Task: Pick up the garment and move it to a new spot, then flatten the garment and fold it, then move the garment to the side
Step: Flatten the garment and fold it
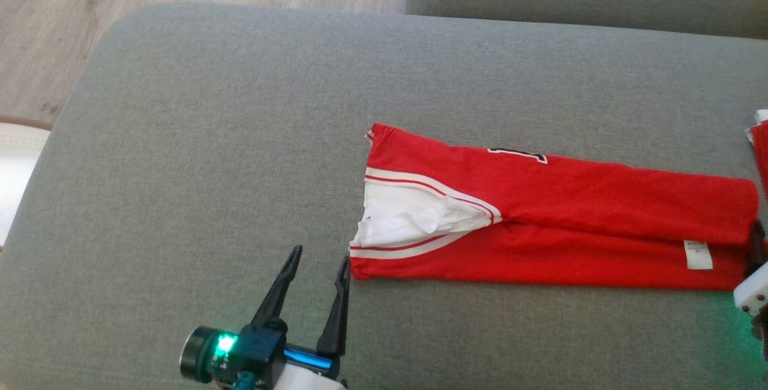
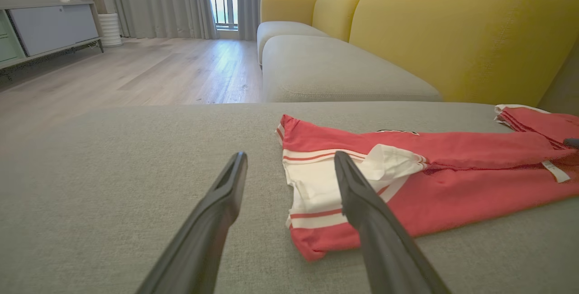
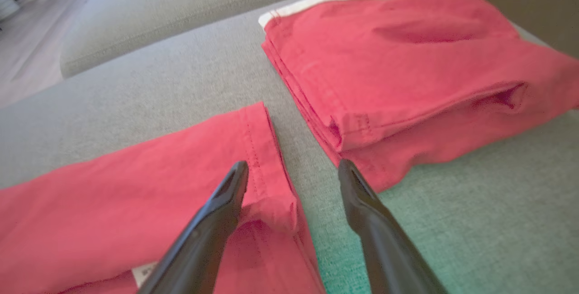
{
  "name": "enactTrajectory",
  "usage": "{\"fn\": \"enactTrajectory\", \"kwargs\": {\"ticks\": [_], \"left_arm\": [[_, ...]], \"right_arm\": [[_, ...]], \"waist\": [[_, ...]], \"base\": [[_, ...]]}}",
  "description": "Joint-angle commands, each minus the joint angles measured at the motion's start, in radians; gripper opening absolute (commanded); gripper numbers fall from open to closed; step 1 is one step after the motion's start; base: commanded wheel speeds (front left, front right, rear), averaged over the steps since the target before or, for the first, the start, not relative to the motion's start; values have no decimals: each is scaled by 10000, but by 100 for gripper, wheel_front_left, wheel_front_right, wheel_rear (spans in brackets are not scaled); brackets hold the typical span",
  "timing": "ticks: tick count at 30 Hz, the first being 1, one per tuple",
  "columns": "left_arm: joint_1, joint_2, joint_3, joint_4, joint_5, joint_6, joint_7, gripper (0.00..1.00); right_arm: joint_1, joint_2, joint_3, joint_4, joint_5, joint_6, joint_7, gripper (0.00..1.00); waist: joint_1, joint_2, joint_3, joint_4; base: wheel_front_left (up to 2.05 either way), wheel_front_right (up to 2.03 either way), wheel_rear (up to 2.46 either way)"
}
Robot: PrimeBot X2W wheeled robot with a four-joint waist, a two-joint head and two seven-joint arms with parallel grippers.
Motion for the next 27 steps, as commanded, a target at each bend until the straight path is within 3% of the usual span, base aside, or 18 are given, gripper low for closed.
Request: {"fn": "enactTrajectory", "kwargs": {"ticks": [1, 12, 13, 14, 15, 16, 27], "left_arm": [[-83, -41, 461, -203, 110, -81, -123, 100], [49, -235, 884, 81, 254, -563, -123, 100], [37, -242, 908, 101, 286, -598, -123, 100], [31, -254, 937, 119, 313, -623, -123, 100], [34, -266, 959, 138, 335, -648, -123, 100], [33, -275, 978, 157, 356, -674, -123, 100], [197, -376, 1101, 380, 463, -825, -124, 100]], "right_arm": [[-204, -375, 56, -66, -205, -7, 33, 100], [-324, -118, 186, 806, -224, -7, 203, 99], [-351, -98, 231, 860, -129, -7, 225, 86], [-376, -83, 277, 921, -25, -7, 241, 48], [-398, -79, 350, 990, 66, -7, 272, 31], [-423, -77, 413, 1059, 170, -7, 292, 0], [-398, -692, 1163, 1240, 457, -7, -443, 0]], "waist": [[-1, 0, 87, 77], [-1, 0, 154, -135], [-1, 0, 147, -151], [-1, 0, 139, -163], [-1, 0, 130, -169], [-1, 0, 119, -172], [-1, 0, -135, -266]], "base": [[0, 0, 0], [0, 0, 0], [0, 0, 0], [0, 0, 0], [0, 0, 0], [0, 0, 0], [0, 0, 0]]}}
